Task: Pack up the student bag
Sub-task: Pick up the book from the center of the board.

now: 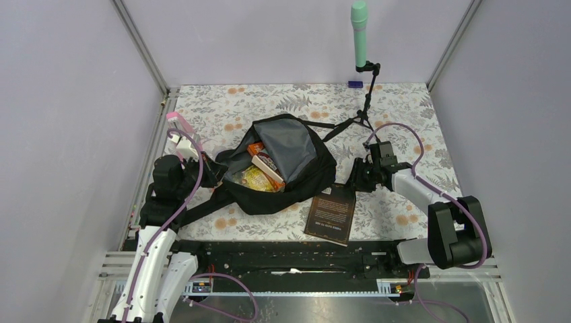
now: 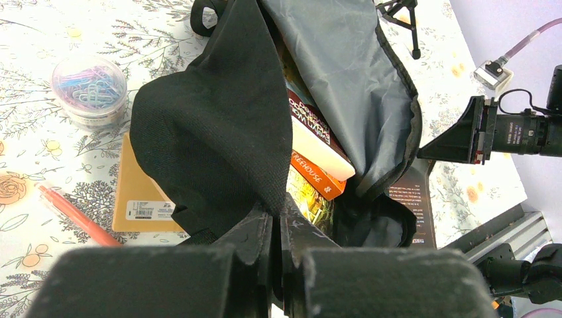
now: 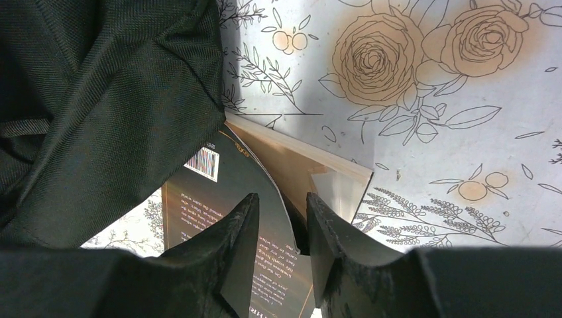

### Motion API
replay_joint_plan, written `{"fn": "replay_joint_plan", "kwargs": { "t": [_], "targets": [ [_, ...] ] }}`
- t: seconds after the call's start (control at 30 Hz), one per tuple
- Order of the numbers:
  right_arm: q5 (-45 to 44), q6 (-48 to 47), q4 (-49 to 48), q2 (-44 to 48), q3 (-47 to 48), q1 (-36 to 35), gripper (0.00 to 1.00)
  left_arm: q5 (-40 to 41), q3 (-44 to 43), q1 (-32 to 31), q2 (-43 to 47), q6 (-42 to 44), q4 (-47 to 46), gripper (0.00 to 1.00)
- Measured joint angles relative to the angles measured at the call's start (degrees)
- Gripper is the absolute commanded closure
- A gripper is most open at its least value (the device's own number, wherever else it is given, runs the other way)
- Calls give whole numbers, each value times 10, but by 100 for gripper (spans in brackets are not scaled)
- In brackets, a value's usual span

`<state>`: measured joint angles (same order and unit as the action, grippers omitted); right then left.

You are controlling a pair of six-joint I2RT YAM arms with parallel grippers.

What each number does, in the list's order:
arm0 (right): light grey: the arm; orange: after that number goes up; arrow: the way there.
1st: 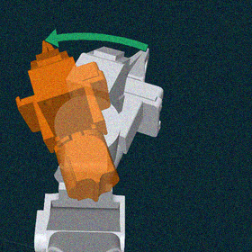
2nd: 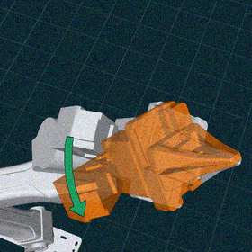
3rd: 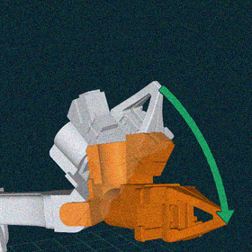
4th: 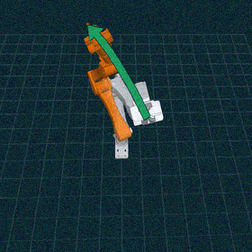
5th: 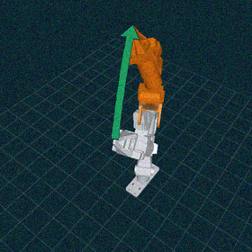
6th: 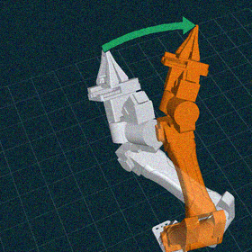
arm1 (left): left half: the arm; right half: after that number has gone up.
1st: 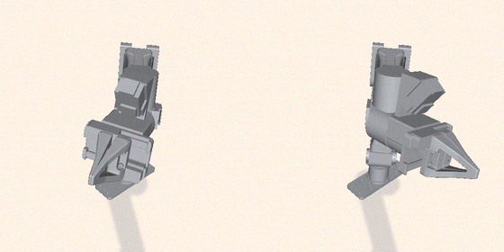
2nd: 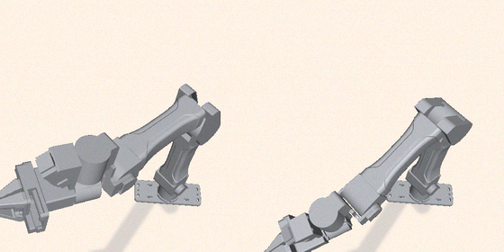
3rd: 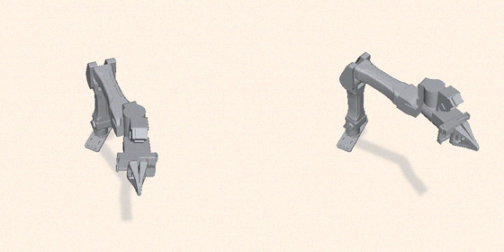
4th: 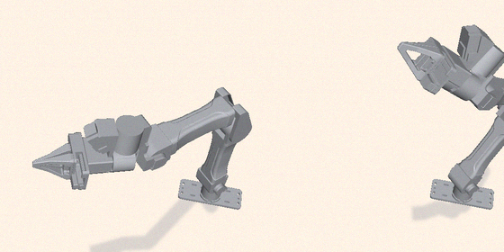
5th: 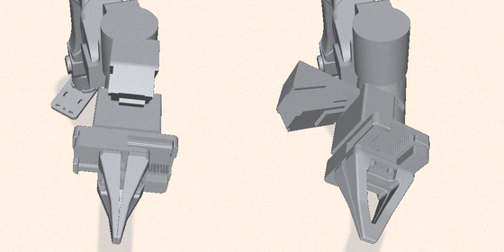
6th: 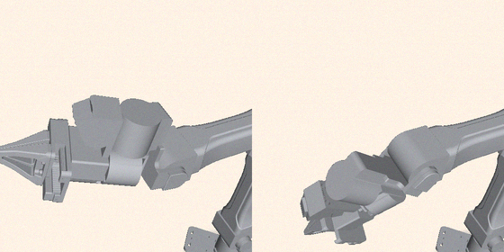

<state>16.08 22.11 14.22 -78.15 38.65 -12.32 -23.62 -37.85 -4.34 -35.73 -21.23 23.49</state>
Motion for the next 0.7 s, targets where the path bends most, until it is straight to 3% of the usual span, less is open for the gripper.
{"fn": "replay_joint_plan", "kwargs": {
  "t": [0.37, 0.43, 0.6, 0.7],
  "targets": [
    [8, -3, 0, -26, -1, 0, 60, 0, 0, 0, 0, 0, 0, 100],
    [11, -4, 1, -28, -1, 0, 67, 0, 0, 0, 0, 0, 0, 100],
    [10, -8, 1, -31, -1, 0, 98, 0, 0, 0, 0, 0, 0, 100],
    [-2, -3, 4, -7, -8, 0, 100, 3, 0, 0, 0, 0, 1, 86]
  ]
}}
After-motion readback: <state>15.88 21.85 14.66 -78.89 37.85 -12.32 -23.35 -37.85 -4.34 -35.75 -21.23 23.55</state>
